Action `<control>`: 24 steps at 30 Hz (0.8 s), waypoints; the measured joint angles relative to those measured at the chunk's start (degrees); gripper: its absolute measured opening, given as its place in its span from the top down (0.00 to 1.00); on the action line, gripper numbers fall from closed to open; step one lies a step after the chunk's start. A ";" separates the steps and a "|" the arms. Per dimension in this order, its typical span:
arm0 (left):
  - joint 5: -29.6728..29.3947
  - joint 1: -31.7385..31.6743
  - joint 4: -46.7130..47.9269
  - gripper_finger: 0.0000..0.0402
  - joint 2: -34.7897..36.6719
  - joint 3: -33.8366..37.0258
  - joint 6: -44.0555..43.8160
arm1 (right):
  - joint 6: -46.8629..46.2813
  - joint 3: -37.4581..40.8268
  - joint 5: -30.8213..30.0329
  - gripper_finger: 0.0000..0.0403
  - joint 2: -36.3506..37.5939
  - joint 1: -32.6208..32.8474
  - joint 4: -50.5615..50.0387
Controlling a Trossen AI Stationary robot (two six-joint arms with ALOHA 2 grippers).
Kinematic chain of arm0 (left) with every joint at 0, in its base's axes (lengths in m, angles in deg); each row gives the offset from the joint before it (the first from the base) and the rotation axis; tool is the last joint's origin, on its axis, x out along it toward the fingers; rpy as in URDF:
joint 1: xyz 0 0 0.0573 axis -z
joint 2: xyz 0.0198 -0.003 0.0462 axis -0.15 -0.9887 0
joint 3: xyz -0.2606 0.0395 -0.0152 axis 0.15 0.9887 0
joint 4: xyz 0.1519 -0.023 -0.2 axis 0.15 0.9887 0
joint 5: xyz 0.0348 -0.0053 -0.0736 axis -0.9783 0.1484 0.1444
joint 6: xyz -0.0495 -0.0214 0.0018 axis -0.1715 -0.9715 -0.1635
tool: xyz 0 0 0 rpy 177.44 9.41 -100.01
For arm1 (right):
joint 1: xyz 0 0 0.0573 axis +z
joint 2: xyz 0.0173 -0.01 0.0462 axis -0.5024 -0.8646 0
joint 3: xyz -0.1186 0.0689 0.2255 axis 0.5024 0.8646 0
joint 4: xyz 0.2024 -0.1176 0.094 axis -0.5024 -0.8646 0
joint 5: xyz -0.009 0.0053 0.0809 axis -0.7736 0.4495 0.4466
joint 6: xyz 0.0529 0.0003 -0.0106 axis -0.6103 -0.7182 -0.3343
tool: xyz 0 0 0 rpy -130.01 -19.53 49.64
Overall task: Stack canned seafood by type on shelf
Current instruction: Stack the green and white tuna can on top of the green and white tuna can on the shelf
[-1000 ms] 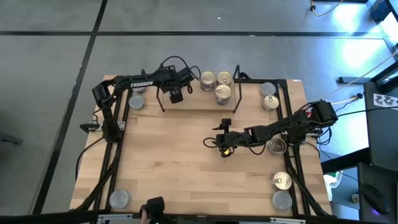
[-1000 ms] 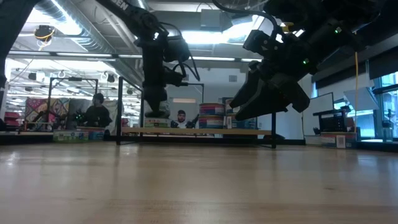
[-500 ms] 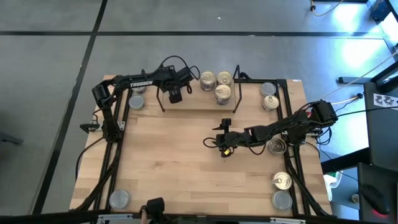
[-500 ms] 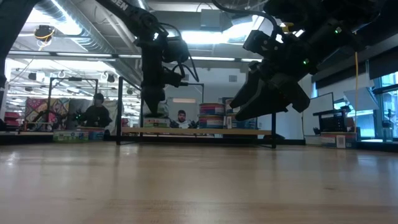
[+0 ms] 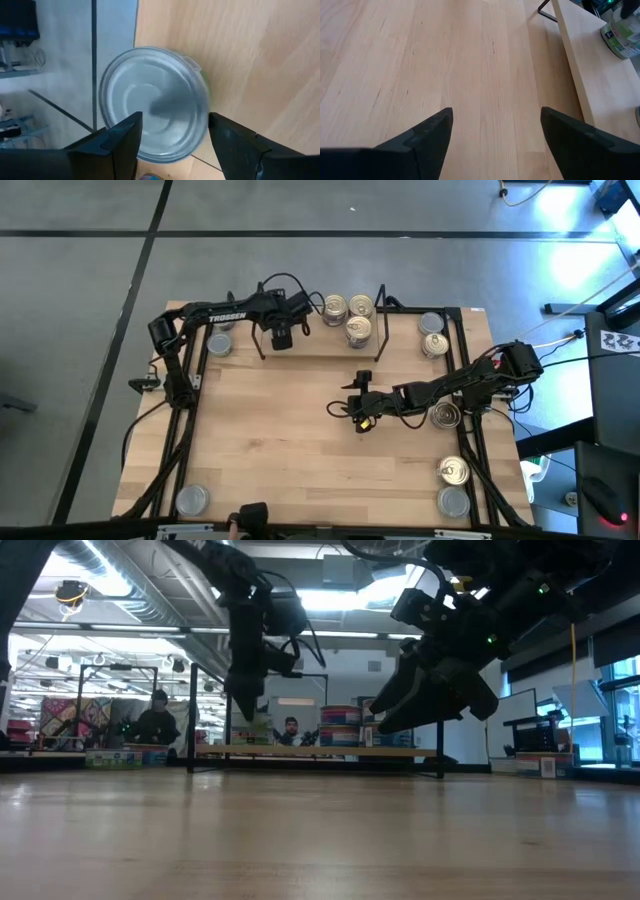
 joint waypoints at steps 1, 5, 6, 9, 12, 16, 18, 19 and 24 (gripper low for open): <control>-0.13 0.07 -0.01 0.44 0.01 -0.27 -0.02 | -0.01 0.00 0.01 0.26 0.00 0.00 0.01; -0.24 -0.22 -0.36 0.44 0.01 -0.53 -0.06 | -0.04 0.00 0.02 0.26 0.00 0.02 0.05; -0.24 -0.39 -0.32 0.44 0.01 -0.53 -0.14 | -0.04 0.00 0.02 0.26 0.00 0.06 0.07; -0.36 -1.33 0.08 0.44 0.01 -0.40 -0.55 | -0.04 0.00 0.01 0.26 0.00 0.09 0.07; -0.63 -2.46 -0.18 0.44 0.01 -0.35 -1.00 | -0.04 0.00 0.01 0.26 0.00 0.09 0.10; -0.72 -3.49 -1.43 0.44 0.01 -0.35 -1.28 | -0.04 0.00 0.00 0.26 0.00 0.09 0.16; -0.76 -3.55 -2.45 0.44 0.01 -0.35 -1.26 | -0.04 0.00 0.00 0.26 0.00 0.09 0.16; -0.76 -3.50 -2.94 0.44 0.01 -0.35 -1.02 | -0.04 0.00 0.02 0.26 0.00 0.09 0.18; -0.74 -3.33 -4.09 0.44 0.01 -0.33 0.18 | -0.04 0.00 0.01 0.26 0.00 0.07 0.18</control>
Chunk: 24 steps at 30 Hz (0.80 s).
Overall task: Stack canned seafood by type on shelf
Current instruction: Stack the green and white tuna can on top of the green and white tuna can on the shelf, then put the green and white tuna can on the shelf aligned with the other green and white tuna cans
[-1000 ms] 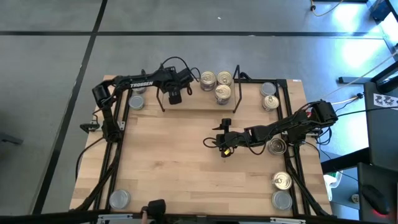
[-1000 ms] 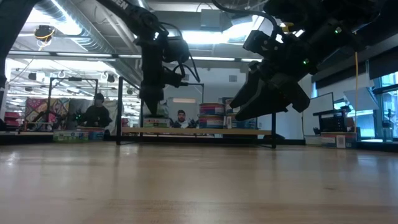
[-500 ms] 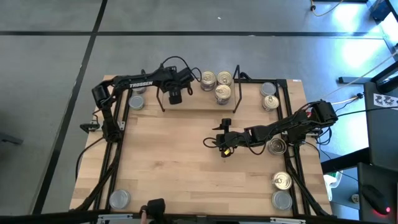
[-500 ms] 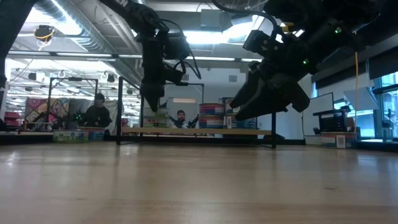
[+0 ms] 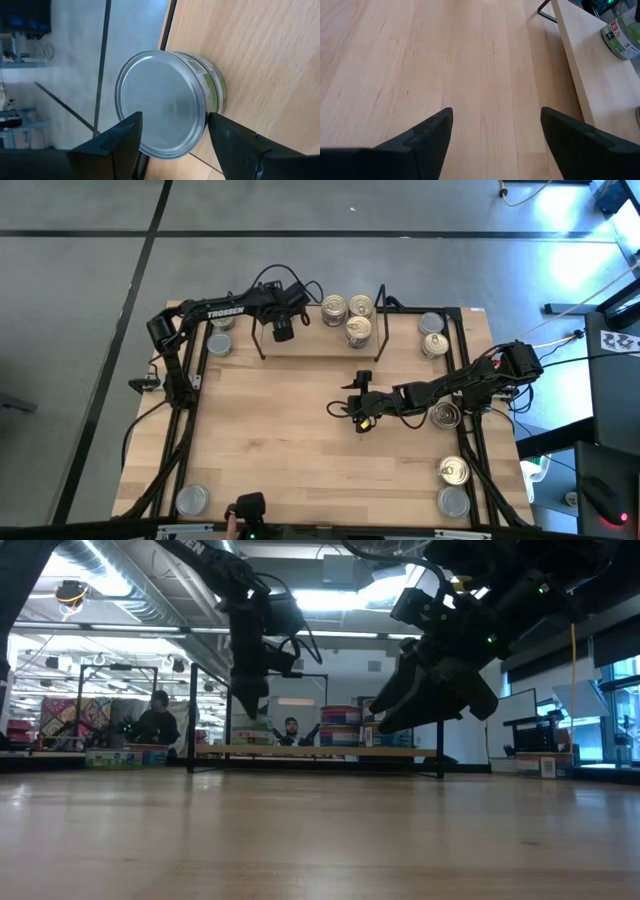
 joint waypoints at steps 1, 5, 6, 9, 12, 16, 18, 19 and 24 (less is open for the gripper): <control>0.02 0.00 -0.28 0.44 0.00 0.00 0.00 | 0.00 0.00 0.00 0.26 0.00 0.00 0.00; 2.21 0.00 -0.95 0.44 0.00 0.00 -0.59 | 0.00 0.00 -0.01 0.26 0.00 0.00 0.00; 2.34 0.15 -0.71 0.44 0.00 0.00 -0.46 | 0.00 0.00 0.01 0.26 0.00 0.00 0.00; 2.25 1.40 2.66 0.44 0.42 -0.91 -1.45 | 0.00 0.00 -0.01 0.26 0.00 0.00 0.00; 2.25 3.65 5.75 0.44 3.05 -2.65 -4.39 | 0.00 0.00 0.01 0.26 0.00 0.00 0.00; 2.14 7.92 10.43 0.44 9.33 -2.99 -9.87 | 0.02 0.00 0.01 0.26 0.00 0.00 0.24; 2.19 10.39 14.52 0.44 12.48 -2.99 -13.88 | 0.02 0.00 0.01 0.26 0.00 0.00 0.18; 2.21 11.45 16.73 0.44 14.27 -2.97 -16.06 | 0.02 0.00 0.00 0.26 0.00 0.00 0.22; 2.19 16.31 24.27 0.44 23.06 0.76 -27.01 | 0.03 -0.02 0.01 0.26 0.00 0.00 0.38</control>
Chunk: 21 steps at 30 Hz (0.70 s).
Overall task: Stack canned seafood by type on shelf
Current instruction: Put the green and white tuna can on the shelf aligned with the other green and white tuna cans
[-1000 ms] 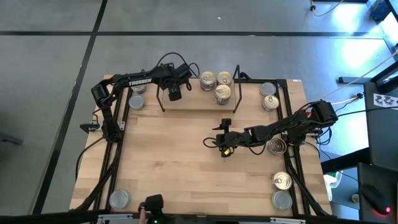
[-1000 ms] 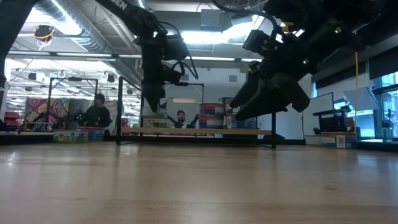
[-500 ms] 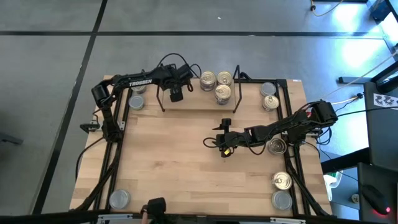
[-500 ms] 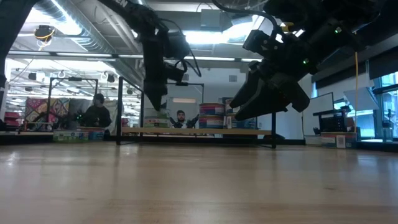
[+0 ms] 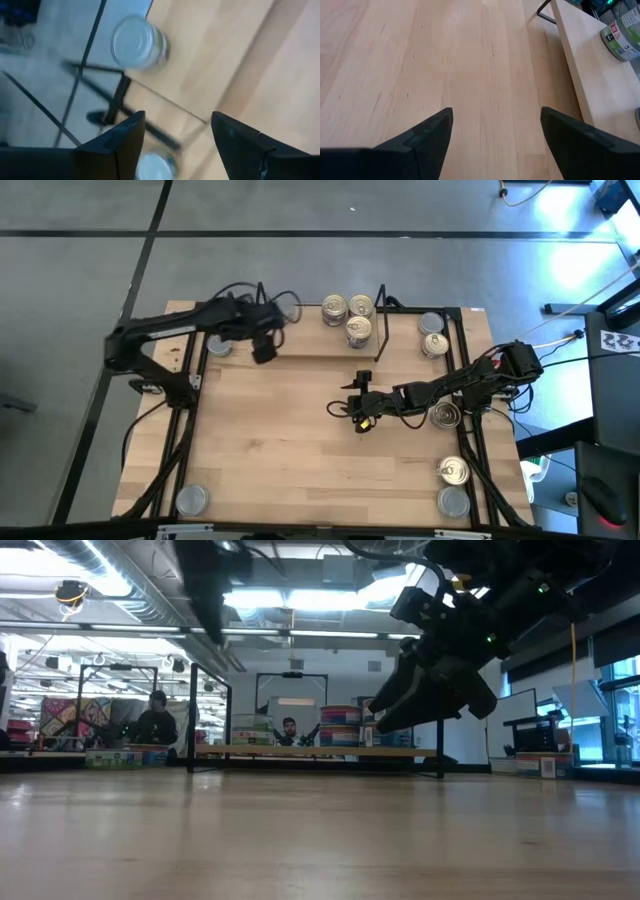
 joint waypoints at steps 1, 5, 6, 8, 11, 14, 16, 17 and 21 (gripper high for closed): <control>0.01 0.77 0.91 0.44 1.80 1.23 -2.40 | 0.01 0.00 0.01 0.26 0.00 0.00 0.08; -0.05 2.18 2.34 0.44 8.45 7.74 -12.02 | 0.02 0.00 0.74 0.26 0.00 0.00 0.18; -0.12 2.06 2.30 0.44 9.59 9.59 -13.80 | 0.03 0.00 1.08 0.26 0.00 0.00 0.29; -0.24 1.47 2.03 0.44 11.26 13.29 -16.12 | 0.09 0.00 1.10 0.26 0.00 0.00 0.55; -0.23 -0.22 1.81 0.44 11.79 18.72 -18.35 | 0.12 0.00 1.09 0.26 0.00 0.00 0.63; -1.14 -2.37 1.19 0.44 10.93 23.58 -19.25 | 0.12 0.00 1.09 0.26 0.00 0.00 0.63; -2.53 -3.20 0.09 0.44 10.57 26.67 -20.96 | 0.12 0.00 1.09 0.26 0.00 0.00 0.63; -3.33 -3.38 -0.83 0.44 10.60 28.17 -21.64 | 0.15 0.00 1.09 0.26 0.00 0.00 0.63; -4.42 -3.91 -5.75 0.44 10.62 33.20 -21.73 | 0.15 0.00 1.09 0.26 0.00 0.00 0.63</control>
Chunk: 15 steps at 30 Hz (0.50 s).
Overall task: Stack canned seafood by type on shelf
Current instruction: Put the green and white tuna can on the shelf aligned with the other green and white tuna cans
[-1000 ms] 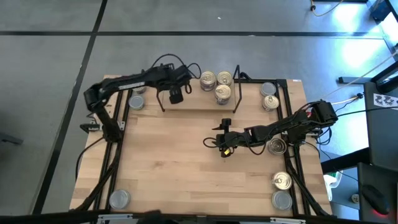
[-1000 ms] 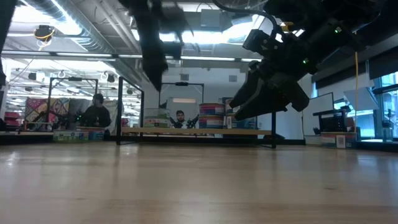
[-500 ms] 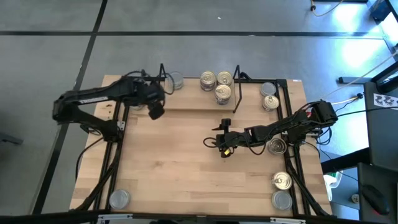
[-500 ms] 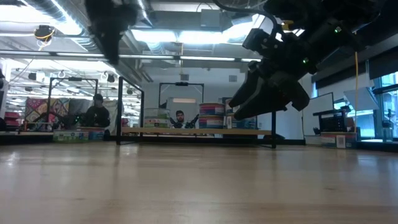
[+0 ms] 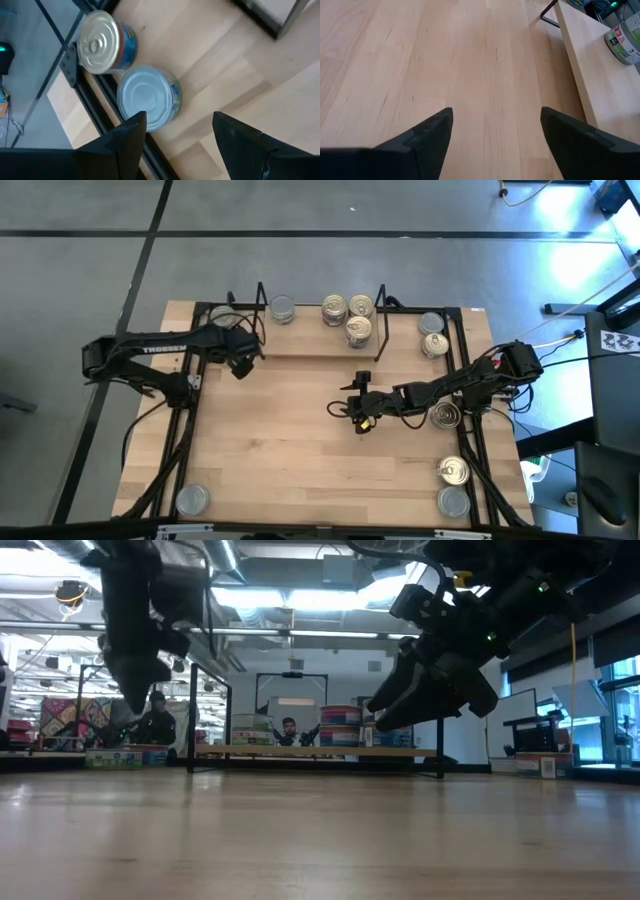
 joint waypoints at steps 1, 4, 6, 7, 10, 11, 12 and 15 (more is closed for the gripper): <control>-0.02 -0.08 -1.01 0.44 0.00 1.10 0.04 | 0.00 0.00 0.00 0.26 0.00 0.00 0.00; -0.08 -0.24 -2.44 0.44 -0.02 2.79 0.26 | 0.02 0.00 0.00 0.26 0.00 0.00 0.00; -0.21 -0.23 -2.96 0.44 0.00 2.43 0.30 | 0.02 0.00 -0.02 0.26 0.00 0.00 -0.02; -0.24 -0.22 -2.95 0.44 0.00 2.45 0.30 | 0.02 0.00 -0.02 0.26 0.00 0.00 0.00; -0.70 -0.25 -2.61 0.44 -0.02 2.50 0.21 | 0.02 0.00 -0.02 0.26 0.00 0.00 0.00; -0.74 -0.25 -2.57 0.44 -0.02 2.50 0.00 | 0.02 0.00 -0.02 0.26 0.00 0.00 0.00; -0.74 -0.25 -2.63 0.44 -0.02 2.50 -0.70 | 0.02 0.00 -0.02 0.26 0.00 0.00 0.00; -0.74 0.86 -3.31 0.44 -0.02 2.50 -3.79 | 0.03 0.00 -0.02 0.26 0.00 0.00 0.00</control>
